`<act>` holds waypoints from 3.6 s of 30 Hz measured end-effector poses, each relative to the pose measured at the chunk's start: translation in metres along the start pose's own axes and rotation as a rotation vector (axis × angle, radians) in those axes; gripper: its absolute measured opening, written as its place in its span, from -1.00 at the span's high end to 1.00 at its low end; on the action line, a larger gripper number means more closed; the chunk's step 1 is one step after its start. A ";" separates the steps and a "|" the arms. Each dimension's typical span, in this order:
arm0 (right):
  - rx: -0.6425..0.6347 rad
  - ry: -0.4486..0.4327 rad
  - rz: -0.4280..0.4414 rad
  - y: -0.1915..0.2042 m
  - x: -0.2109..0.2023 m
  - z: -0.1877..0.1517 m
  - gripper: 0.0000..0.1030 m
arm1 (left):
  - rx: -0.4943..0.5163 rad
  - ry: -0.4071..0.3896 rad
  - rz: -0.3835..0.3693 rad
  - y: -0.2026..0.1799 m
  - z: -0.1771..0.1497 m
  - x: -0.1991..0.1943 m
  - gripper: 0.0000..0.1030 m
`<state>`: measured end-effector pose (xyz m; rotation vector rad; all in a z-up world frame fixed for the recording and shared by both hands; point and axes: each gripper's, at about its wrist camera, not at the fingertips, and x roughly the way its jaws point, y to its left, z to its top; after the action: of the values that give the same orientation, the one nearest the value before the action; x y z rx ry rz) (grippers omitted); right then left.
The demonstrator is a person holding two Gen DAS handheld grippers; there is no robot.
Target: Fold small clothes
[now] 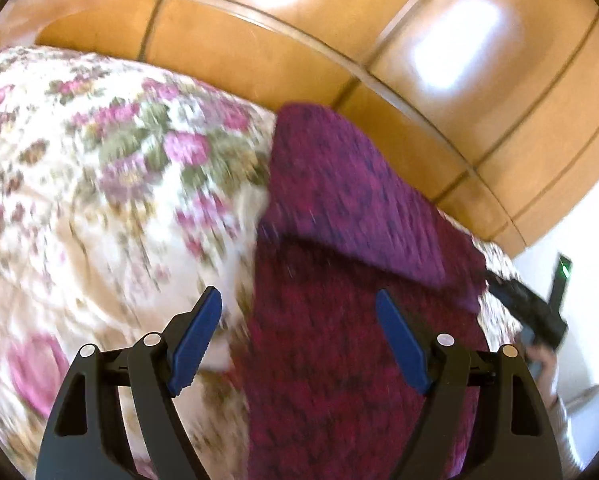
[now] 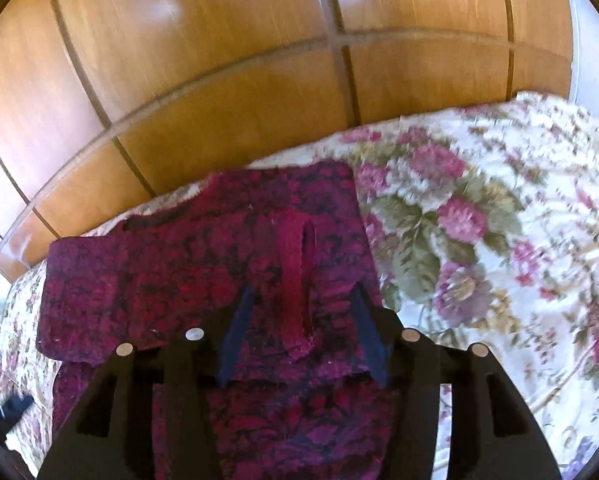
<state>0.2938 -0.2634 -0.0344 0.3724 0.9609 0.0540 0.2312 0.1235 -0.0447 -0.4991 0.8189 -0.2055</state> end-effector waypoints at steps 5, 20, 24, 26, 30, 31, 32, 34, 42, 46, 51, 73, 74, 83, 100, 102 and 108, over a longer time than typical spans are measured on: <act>-0.074 -0.019 0.035 0.027 -0.005 0.009 0.01 | -0.034 -0.027 0.034 0.013 0.042 0.015 -0.53; -0.192 0.022 -0.028 0.054 0.056 -0.012 -0.11 | -0.208 0.083 -0.091 0.048 0.129 0.114 -0.53; -0.195 0.009 -0.028 0.052 0.060 -0.017 -0.18 | -0.154 0.094 -0.121 0.036 0.131 0.128 0.44; -0.197 -0.001 -0.032 0.051 0.060 -0.019 -0.19 | -0.066 0.037 -0.061 0.021 0.126 0.121 0.62; -0.229 -0.013 -0.063 0.056 0.062 -0.023 -0.20 | 0.097 0.033 0.156 0.008 0.104 0.132 0.65; -0.238 -0.011 -0.071 0.059 0.064 -0.021 -0.21 | 0.103 0.048 0.177 0.011 0.102 0.139 0.65; -0.252 -0.003 -0.083 0.062 0.066 -0.021 -0.21 | 0.114 0.056 0.200 0.013 0.099 0.144 0.65; -0.269 -0.007 -0.101 0.065 0.067 -0.023 -0.22 | 0.157 0.042 0.256 0.009 0.096 0.150 0.63; -0.257 -0.008 -0.092 0.062 0.067 -0.023 -0.22 | 0.204 -0.104 0.323 -0.021 0.089 0.100 0.23; -0.257 -0.010 -0.092 0.062 0.068 -0.021 -0.22 | 0.277 -0.113 0.236 -0.043 0.062 0.079 0.23; -0.250 -0.011 -0.085 0.061 0.068 -0.022 -0.23 | 0.375 0.000 0.274 -0.060 0.041 0.121 0.22; -0.235 -0.014 -0.078 0.058 0.070 -0.024 -0.26 | 0.320 -0.119 0.272 -0.078 0.018 0.046 -0.33; -0.238 -0.013 -0.084 0.059 0.070 -0.024 -0.26 | 0.318 -0.122 0.269 -0.078 0.015 0.041 -0.33; -0.229 -0.009 -0.103 0.062 0.047 -0.029 -0.87 | 0.324 -0.132 0.269 -0.076 -0.010 0.006 -0.33; -0.156 0.137 -0.118 0.009 -0.015 -0.090 -0.95 | 0.313 -0.064 0.267 -0.057 -0.071 -0.021 -0.33; -0.163 0.136 -0.129 0.003 -0.024 -0.095 -0.95 | 0.314 -0.043 0.268 -0.052 -0.079 -0.021 -0.33; -0.160 0.178 -0.146 -0.025 -0.052 -0.119 -0.95 | 0.287 0.048 0.235 -0.028 -0.105 -0.032 -0.33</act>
<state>0.1641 -0.2636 -0.0628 0.1510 1.1492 0.0307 0.1327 0.0750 -0.0707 -0.1265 0.8707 -0.1150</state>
